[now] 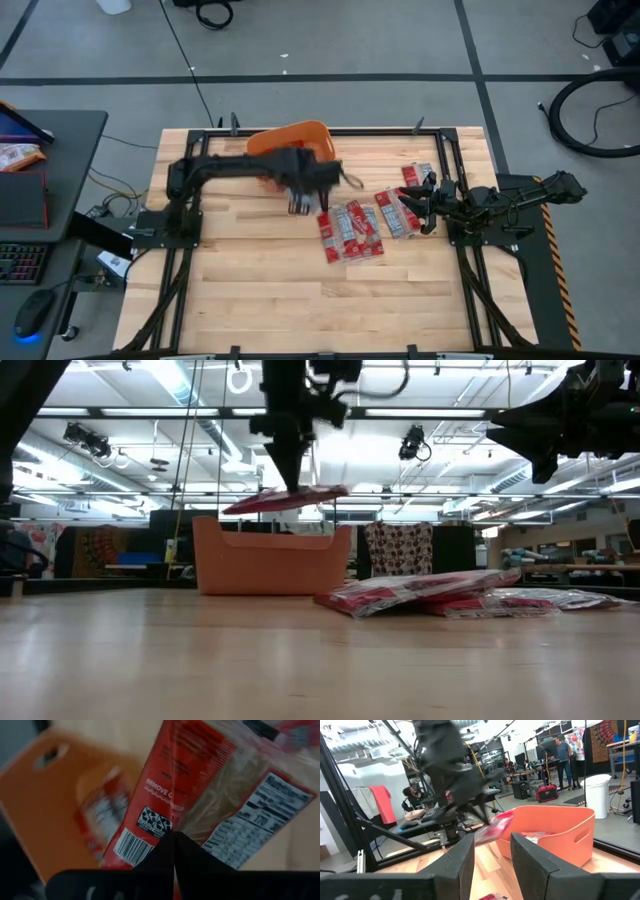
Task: Sort popcorn bags into baskets
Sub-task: Put the red popcorn bag into the orange bin
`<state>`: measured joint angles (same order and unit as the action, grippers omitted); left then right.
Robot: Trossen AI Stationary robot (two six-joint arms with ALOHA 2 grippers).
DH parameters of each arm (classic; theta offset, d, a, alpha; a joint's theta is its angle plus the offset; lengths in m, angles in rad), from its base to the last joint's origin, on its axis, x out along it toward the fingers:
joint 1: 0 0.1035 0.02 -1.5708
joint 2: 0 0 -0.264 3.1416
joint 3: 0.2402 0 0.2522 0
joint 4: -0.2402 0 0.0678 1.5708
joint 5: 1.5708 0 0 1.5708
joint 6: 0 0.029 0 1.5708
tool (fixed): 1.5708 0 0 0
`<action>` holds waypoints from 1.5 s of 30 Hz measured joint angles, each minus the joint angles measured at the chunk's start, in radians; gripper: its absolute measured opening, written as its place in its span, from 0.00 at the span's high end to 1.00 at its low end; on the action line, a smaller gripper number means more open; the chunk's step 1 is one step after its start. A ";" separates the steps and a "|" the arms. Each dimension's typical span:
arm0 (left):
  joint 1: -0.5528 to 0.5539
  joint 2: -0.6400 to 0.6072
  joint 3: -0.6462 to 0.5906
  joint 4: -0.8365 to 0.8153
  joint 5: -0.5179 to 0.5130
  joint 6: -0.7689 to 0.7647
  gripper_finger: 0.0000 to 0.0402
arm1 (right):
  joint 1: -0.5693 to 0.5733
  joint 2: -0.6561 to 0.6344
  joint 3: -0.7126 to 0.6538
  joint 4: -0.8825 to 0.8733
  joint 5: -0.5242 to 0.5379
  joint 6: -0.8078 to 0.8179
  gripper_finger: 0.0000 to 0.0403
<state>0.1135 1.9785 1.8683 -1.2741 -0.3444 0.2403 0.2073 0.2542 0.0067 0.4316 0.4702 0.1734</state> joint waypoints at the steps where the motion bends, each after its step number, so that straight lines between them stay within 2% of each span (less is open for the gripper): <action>1: 0.033 -0.002 0.000 -0.012 0.001 -0.017 0.99 | 0.000 0.000 0.000 0.000 0.000 0.000 0.67; 7: 0.243 -0.004 -0.004 -0.002 0.025 -0.100 0.99 | 0.000 0.001 0.000 0.001 0.000 0.000 0.67; 12: 0.389 0.002 -0.064 0.125 0.080 -0.151 0.97 | 0.000 0.001 0.000 0.002 0.000 0.000 0.67; 17: 0.454 0.002 -0.137 0.218 0.160 -0.127 0.94 | 0.000 0.001 0.000 0.001 0.000 0.000 0.67; 20: 0.451 0.004 -0.154 0.226 0.158 -0.120 0.90 | 0.000 0.001 0.000 0.001 0.000 0.000 0.67; 25: 0.395 0.004 -0.136 0.225 0.183 -0.086 0.80 | 0.000 0.001 0.000 0.001 -0.001 0.000 0.67; 29: 0.286 0.002 -0.126 0.229 0.261 0.027 0.76 | 0.000 0.001 0.000 0.001 -0.001 0.000 0.67; 32: 0.189 0.002 -0.139 0.245 0.264 0.073 0.75 | 0.000 0.001 0.000 0.001 -0.001 0.000 0.67; 39: -0.007 0.003 -0.229 0.406 0.183 0.046 0.71 | 0.000 0.001 0.000 0.001 -0.001 0.000 0.67; 45: -0.122 0.003 -0.301 0.529 0.120 0.160 0.59 | 0.000 0.001 0.000 0.001 -0.001 0.000 0.67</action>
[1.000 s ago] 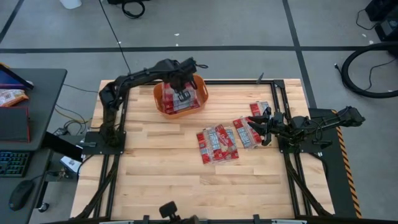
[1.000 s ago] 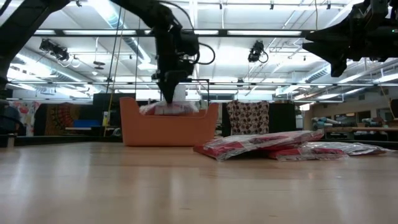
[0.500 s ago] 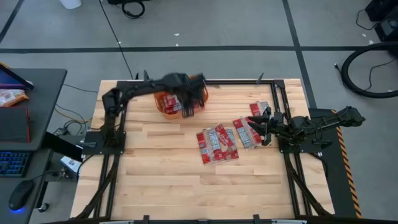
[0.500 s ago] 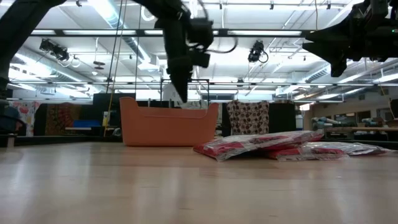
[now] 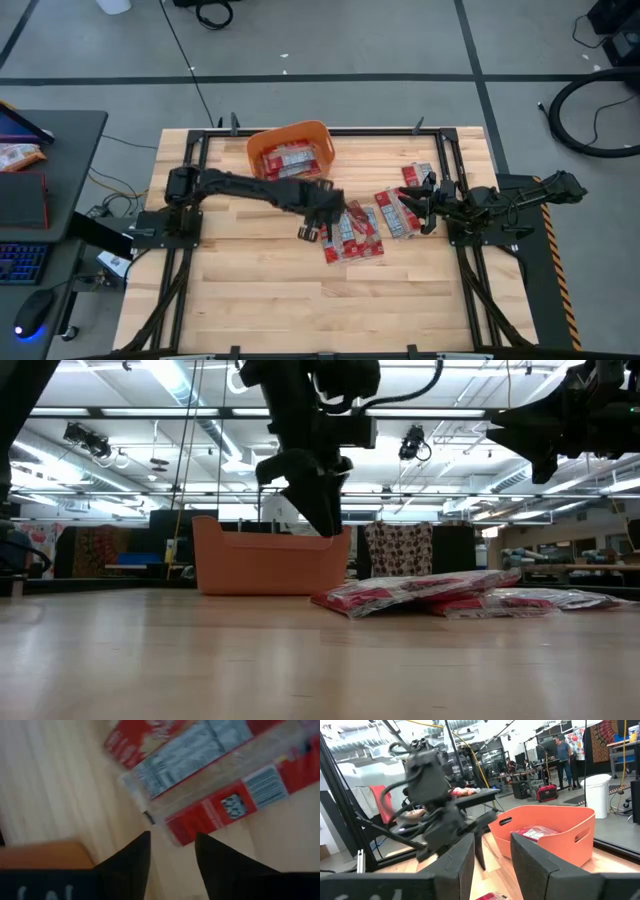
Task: Sort popcorn bags into baskets
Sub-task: Put the red popcorn bag into the orange bin
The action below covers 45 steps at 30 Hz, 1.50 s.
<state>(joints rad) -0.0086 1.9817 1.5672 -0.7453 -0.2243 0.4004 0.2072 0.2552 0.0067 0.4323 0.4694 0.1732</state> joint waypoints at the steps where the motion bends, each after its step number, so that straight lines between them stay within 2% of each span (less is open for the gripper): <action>1: -0.013 0.000 -0.008 0.021 -0.005 0.017 0.57 | 0.000 0.000 0.000 0.000 0.000 0.000 0.67; 8: -0.076 0.037 -0.043 0.133 0.016 0.143 0.49 | 0.000 0.000 0.000 0.000 0.000 0.000 0.67; 14: -0.085 0.099 -0.045 0.174 0.033 0.291 0.51 | 0.000 0.000 0.000 0.005 0.000 0.000 0.67; 20: -0.055 0.134 -0.044 0.256 0.123 0.327 0.53 | 0.000 0.000 0.000 0.006 -0.001 0.000 0.67; 28: -0.033 0.183 -0.037 0.171 0.154 0.370 0.54 | 0.000 0.002 0.000 0.013 0.000 0.000 0.67; 33: -0.042 0.191 -0.039 0.159 0.144 0.370 0.65 | 0.000 0.002 0.000 0.016 0.000 0.000 0.67; 40: -0.070 0.193 -0.019 0.129 0.068 0.267 0.96 | 0.000 0.002 0.000 0.018 0.000 0.000 0.67; 45: -0.074 0.192 0.060 0.011 0.042 0.183 0.97 | 0.000 0.002 0.000 0.018 0.000 0.000 0.67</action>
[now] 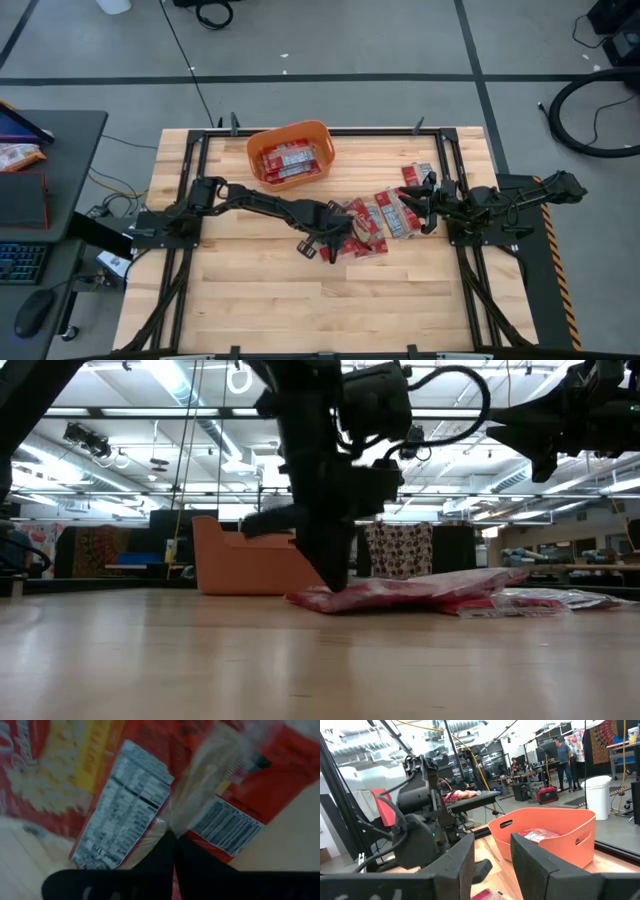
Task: Sort popcorn bags into baskets
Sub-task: Put the red popcorn bag into the orange bin
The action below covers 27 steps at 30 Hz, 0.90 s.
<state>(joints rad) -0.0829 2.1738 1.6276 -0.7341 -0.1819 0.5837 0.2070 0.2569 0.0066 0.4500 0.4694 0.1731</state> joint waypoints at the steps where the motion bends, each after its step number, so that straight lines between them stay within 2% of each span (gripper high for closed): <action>1: 0.002 -0.002 0.021 -0.014 0.002 -0.013 0.97 | 0.000 0.000 0.000 0.000 0.000 0.000 0.67; 8: 0.020 -0.046 0.104 -0.123 0.001 -0.079 0.99 | 0.000 0.000 0.000 0.002 0.000 0.000 0.67; 18: 0.064 -0.205 0.114 -0.276 -0.010 -0.324 0.99 | 0.000 0.000 0.000 0.006 0.000 0.000 0.67; 27: 0.206 -0.339 0.115 -0.458 -0.167 -0.521 0.99 | 0.000 0.000 0.000 0.006 0.000 0.000 0.67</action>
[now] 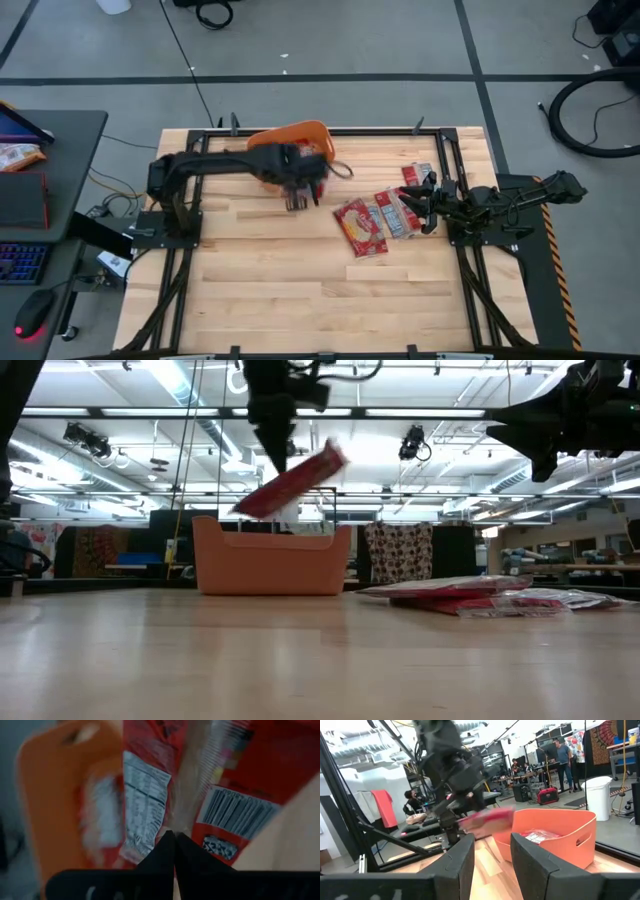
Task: Sort popcorn bags into baskets
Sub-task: Put the red popcorn bag into the orange bin
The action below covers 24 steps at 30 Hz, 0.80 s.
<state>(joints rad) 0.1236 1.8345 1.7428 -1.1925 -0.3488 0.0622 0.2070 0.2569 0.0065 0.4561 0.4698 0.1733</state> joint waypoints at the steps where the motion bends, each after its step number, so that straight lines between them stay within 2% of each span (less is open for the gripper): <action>1: 0.023 -0.004 0.000 -0.023 -0.019 -0.012 0.99 | 0.000 0.000 0.000 -0.001 0.000 0.000 0.67; 4: 0.093 0.000 0.000 -0.045 -0.067 -0.019 0.99 | 0.000 0.000 0.000 -0.001 0.000 0.000 0.67; 10: 0.221 0.019 0.000 0.037 -0.072 0.077 0.98 | 0.000 0.000 0.000 0.000 0.000 0.000 0.67; 16: 0.340 0.070 0.000 0.077 0.000 0.126 0.97 | 0.000 0.000 0.000 0.000 0.000 0.000 0.67; 19: 0.369 0.103 0.000 0.073 -0.005 0.141 0.93 | 0.000 0.000 0.000 0.000 0.000 0.000 0.67; 24: 0.351 0.111 0.000 0.100 -0.047 0.159 0.78 | 0.000 0.000 0.000 0.000 0.000 0.000 0.67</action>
<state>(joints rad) 0.4749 1.9456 1.7431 -1.0924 -0.3958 0.2211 0.2070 0.2569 0.0063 0.4557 0.4694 0.1733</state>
